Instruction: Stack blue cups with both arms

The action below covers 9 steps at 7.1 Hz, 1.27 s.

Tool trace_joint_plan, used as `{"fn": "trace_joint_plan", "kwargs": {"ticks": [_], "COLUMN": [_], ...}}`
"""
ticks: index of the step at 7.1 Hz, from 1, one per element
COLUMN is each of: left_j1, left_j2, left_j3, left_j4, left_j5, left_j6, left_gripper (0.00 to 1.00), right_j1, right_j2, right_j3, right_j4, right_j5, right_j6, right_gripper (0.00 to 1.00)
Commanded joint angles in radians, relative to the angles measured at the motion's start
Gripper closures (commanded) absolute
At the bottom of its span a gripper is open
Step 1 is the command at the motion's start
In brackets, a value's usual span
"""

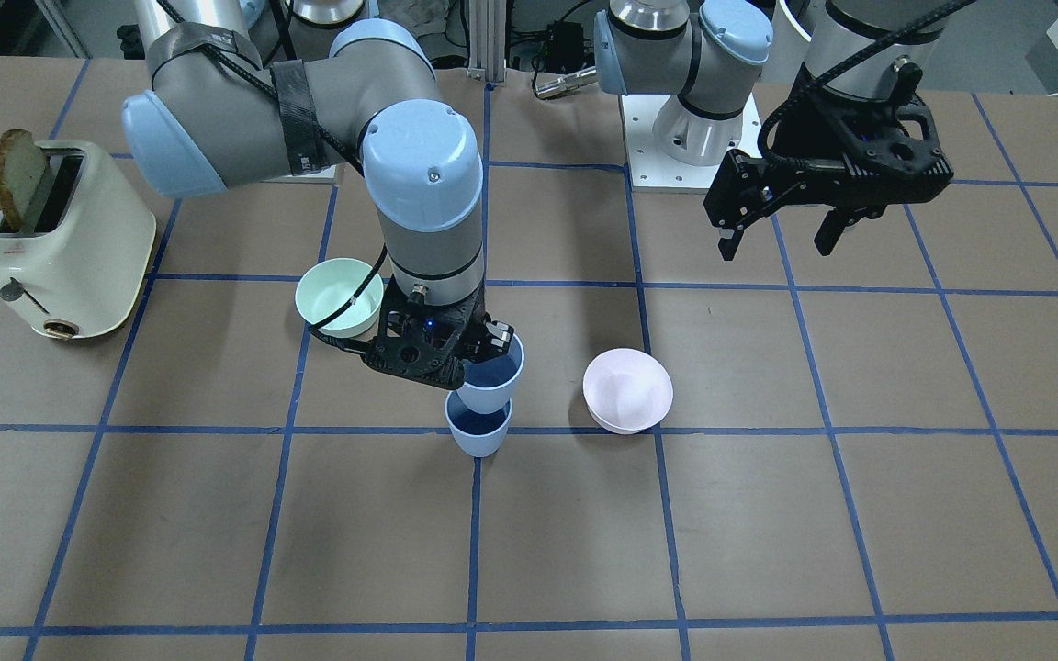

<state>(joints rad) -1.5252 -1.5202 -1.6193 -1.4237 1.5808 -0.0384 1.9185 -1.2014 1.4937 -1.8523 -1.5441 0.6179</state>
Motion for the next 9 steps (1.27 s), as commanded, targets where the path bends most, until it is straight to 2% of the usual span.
{"fn": "trace_joint_plan", "kwargs": {"ticks": [1, 2, 3, 6, 8, 9], "left_j1": [0.000, -0.001, 0.000, 0.000, -0.001, -0.001], "left_j2": [-0.001, 0.000, -0.001, -0.001, 0.000, 0.000], "left_j3": [0.001, 0.002, 0.004, 0.007, 0.006, 0.006], "left_j4": [0.000, 0.000, 0.000, 0.000, 0.000, 0.000], "left_j5": [0.001, 0.002, 0.002, 0.002, 0.005, 0.002], "left_j6": [0.000, 0.000, 0.000, 0.000, 0.000, 0.000], "left_gripper": [0.00, 0.00, 0.00, 0.00, 0.00, 0.00], "right_j1": [0.001, 0.001, -0.006, -0.041, -0.174, -0.217], "right_j2": [0.002, 0.002, 0.002, -0.009, -0.070, -0.099], "right_j3": [0.010, 0.011, 0.010, -0.007, -0.065, -0.060], "right_j4": [-0.004, -0.005, -0.011, -0.044, -0.028, 0.025], "right_j5": [-0.001, -0.002, -0.001, -0.002, 0.005, 0.003], "right_j6": [-0.001, -0.018, -0.020, -0.032, -0.163, -0.247], "right_gripper": [1.00, 0.52, 0.23, 0.00, 0.00, 0.00]}}
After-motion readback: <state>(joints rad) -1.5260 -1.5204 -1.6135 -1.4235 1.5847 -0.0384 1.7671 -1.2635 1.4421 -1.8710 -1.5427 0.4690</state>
